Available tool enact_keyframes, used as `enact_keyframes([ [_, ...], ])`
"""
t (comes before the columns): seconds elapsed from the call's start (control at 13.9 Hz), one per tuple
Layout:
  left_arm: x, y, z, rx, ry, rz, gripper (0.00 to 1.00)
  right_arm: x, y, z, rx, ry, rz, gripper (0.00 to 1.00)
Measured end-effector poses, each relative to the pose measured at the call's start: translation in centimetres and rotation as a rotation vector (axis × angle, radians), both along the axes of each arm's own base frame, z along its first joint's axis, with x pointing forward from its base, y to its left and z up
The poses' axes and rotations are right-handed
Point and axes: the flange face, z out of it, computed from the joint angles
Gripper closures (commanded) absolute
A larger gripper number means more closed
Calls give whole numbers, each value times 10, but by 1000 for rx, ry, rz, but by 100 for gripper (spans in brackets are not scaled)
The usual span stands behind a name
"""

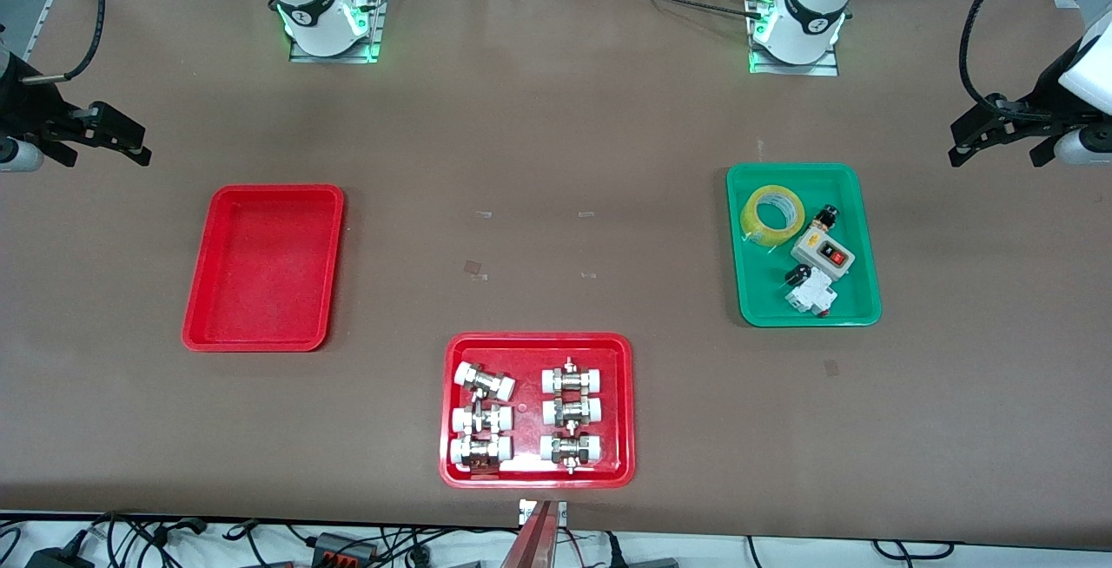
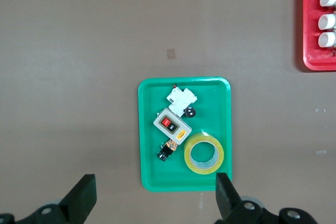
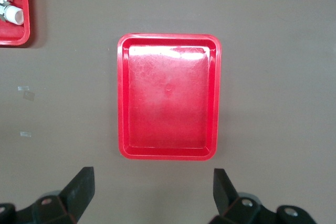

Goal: Left arm passes tape to right arm into tray

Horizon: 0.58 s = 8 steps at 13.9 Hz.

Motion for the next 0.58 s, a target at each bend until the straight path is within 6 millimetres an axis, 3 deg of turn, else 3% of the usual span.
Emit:
enact_keyframes([
  [0.43,0,1,-1,0,2,3,0,-3,0,0,1,15,-1,0],
  [0.58,0,0,-11,-14,24,2,0,-3,0,0,1,15,-1,0],
])
